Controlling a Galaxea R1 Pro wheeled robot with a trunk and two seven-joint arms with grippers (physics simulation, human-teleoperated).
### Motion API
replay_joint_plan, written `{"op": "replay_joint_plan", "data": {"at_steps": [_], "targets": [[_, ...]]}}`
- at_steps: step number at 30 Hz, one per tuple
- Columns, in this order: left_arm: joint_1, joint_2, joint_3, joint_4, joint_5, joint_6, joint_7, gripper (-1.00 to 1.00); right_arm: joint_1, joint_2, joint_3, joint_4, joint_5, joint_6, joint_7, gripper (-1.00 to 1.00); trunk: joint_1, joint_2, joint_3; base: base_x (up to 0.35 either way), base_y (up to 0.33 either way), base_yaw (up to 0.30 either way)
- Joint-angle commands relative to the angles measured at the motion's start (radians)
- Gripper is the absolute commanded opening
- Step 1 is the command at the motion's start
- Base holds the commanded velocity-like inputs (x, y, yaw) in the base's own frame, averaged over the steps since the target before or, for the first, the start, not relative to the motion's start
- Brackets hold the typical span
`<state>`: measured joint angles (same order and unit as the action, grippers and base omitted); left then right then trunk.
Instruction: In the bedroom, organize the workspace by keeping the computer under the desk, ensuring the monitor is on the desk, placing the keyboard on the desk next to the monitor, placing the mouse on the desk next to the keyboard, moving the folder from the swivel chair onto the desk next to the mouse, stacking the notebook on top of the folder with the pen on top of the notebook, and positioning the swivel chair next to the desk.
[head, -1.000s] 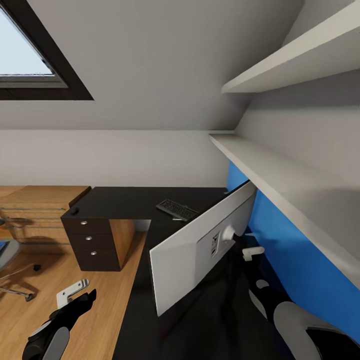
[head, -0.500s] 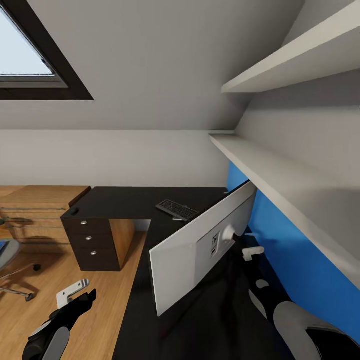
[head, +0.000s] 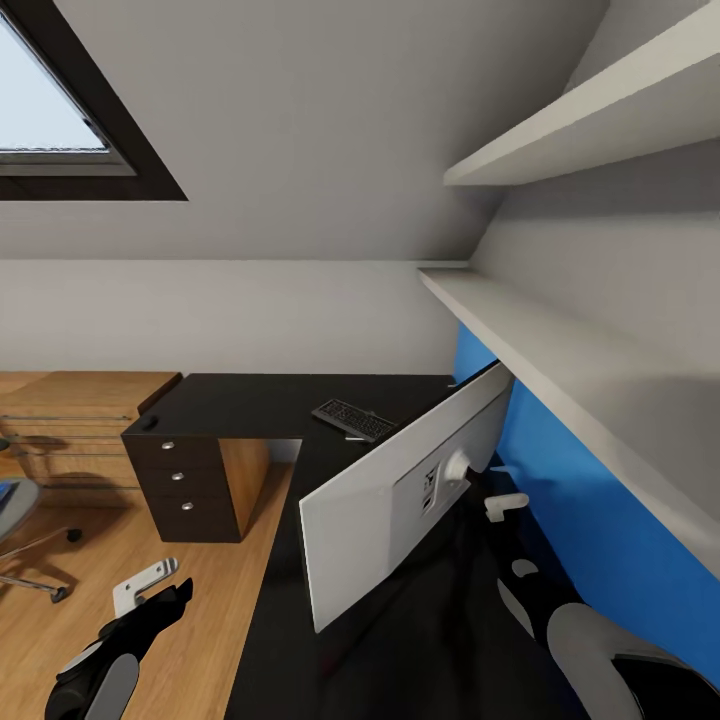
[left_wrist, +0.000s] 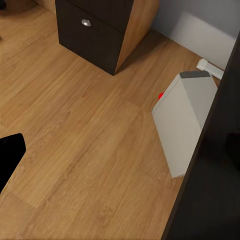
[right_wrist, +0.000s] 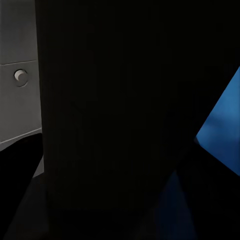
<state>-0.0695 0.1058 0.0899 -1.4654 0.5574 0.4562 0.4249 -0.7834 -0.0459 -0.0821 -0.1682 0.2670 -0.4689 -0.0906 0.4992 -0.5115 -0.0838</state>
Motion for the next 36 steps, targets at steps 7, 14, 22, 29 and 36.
{"op": "replay_joint_plan", "data": {"at_steps": [7,14,22,29,36], "targets": [[-0.001,0.000,-0.001,-0.001,0.010,0.003,0.008,1.00,-0.034,0.000,0.016,0.006,0.009,-0.004,-0.001,-1.00,0.012,0.000,-0.002,0.000,0.000,0.000],[-0.001,0.000,-0.001,-0.001,0.010,0.003,0.008,1.00,-0.034,0.000,0.016,0.006,0.009,-0.004,-0.001,-1.00,0.012,0.000,-0.002,0.000,0.000,0.000],[-0.001,0.001,-0.001,-0.001,0.011,0.003,0.008,1.00,-0.034,0.000,0.016,0.006,0.011,-0.004,-0.001,1.00,0.012,0.000,-0.002,0.000,0.000,0.000],[-0.001,0.000,-0.001,-0.001,0.011,0.003,0.008,1.00,-0.034,-0.001,0.016,0.006,0.011,-0.004,-0.001,1.00,0.012,0.000,-0.002,0.000,0.000,0.000],[-0.001,0.000,-0.001,-0.001,0.011,0.001,0.008,1.00,-0.034,0.000,0.016,0.006,0.011,-0.004,-0.001,1.00,0.012,0.000,-0.002,0.000,0.000,0.000]]}}
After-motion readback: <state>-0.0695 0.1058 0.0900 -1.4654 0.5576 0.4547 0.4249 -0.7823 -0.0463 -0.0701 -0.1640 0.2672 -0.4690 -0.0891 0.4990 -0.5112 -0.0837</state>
